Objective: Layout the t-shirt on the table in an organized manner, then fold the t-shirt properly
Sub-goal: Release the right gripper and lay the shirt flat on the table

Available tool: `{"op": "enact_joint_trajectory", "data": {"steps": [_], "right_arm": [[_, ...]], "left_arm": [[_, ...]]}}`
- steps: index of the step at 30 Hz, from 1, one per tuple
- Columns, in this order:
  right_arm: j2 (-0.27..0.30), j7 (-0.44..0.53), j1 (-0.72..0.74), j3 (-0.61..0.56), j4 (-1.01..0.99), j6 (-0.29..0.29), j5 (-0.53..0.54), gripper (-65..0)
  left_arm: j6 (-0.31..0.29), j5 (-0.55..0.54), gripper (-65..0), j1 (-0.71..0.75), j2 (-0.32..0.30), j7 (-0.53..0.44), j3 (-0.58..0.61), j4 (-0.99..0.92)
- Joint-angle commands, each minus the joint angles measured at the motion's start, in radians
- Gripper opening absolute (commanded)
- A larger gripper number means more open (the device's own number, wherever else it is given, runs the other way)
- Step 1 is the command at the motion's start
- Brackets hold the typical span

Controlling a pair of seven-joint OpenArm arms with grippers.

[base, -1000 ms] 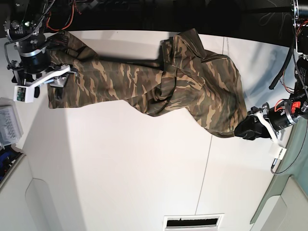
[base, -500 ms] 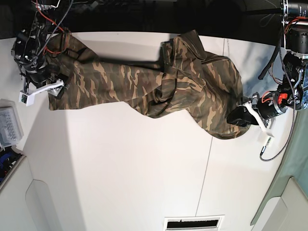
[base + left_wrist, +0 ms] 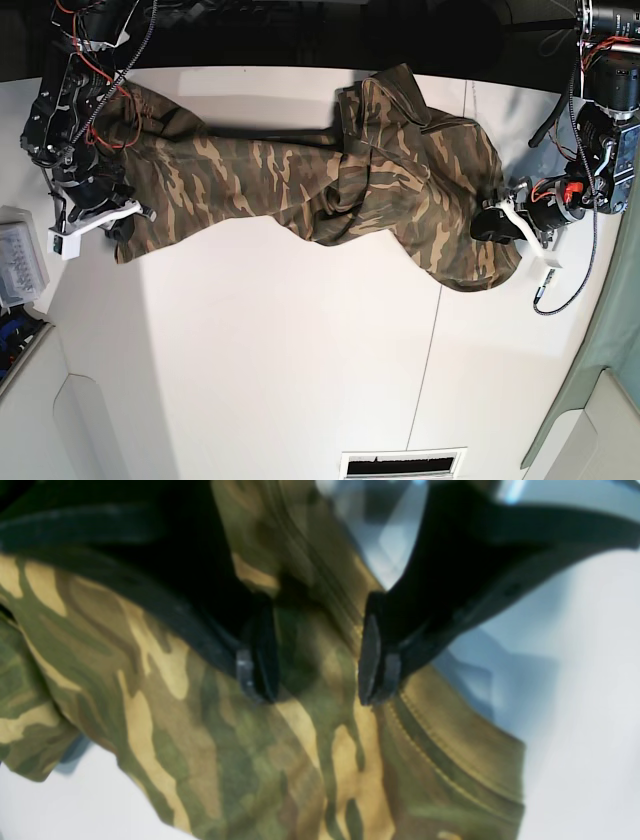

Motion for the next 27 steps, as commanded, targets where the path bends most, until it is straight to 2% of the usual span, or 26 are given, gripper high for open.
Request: {"op": "enact_joint_trajectory", "data": {"steps": [1,3,6,9,12,16,19,21,24,27], "right_arm": [[0.009,0.020,0.023,0.001,0.049,0.010,0.013,-65.0],[0.009,-0.006,0.021,0.002,0.123,0.010,0.013,-65.0],[0.012,-0.099,0.006,0.009,0.268,0.013,0.037,-65.0],[0.020,-0.133,-0.057,0.028,0.433,0.059,0.097,-65.0],[0.034,-0.139,-0.157,0.067,0.588,0.069,0.161,-65.0],[0.042,-0.162,-0.309,0.194,0.808,0.171,0.330,-65.0],[0.045,-0.254,-0.419,0.317,0.934,0.208,0.522,-65.0],[0.053,-0.295,-0.495,0.372,0.960,0.211,0.624,-65.0],[0.052,-0.299,-0.603,0.388,0.935,0.211,0.636,-65.0],[0.052,-0.296,-0.681,0.348,0.838,0.211,0.624,-65.0]], "left_arm": [[0.018,0.010,-34.9,-0.022,-0.011,0.001,0.013,0.008],[0.063,0.044,-34.9,-0.038,-0.011,-0.007,0.047,0.008],[0.112,0.108,-34.9,-0.063,-0.011,-0.030,0.087,0.007],[0.127,0.137,-34.9,-0.080,-0.011,-0.031,0.106,0.006],[0.128,0.165,-34.9,-0.083,-0.011,-0.031,0.107,0.001],[0.128,0.174,-34.9,-0.092,-0.011,-0.032,0.107,-0.045],[0.140,0.174,-34.9,-0.107,-0.011,-0.031,0.107,-0.092],[0.156,0.174,-34.9,-0.114,-0.011,-0.032,0.107,-0.112],[0.161,0.174,-34.9,-0.116,-0.011,-0.031,0.107,-0.117],[0.160,0.173,-34.9,-0.116,-0.011,-0.027,0.107,-0.117]]}}
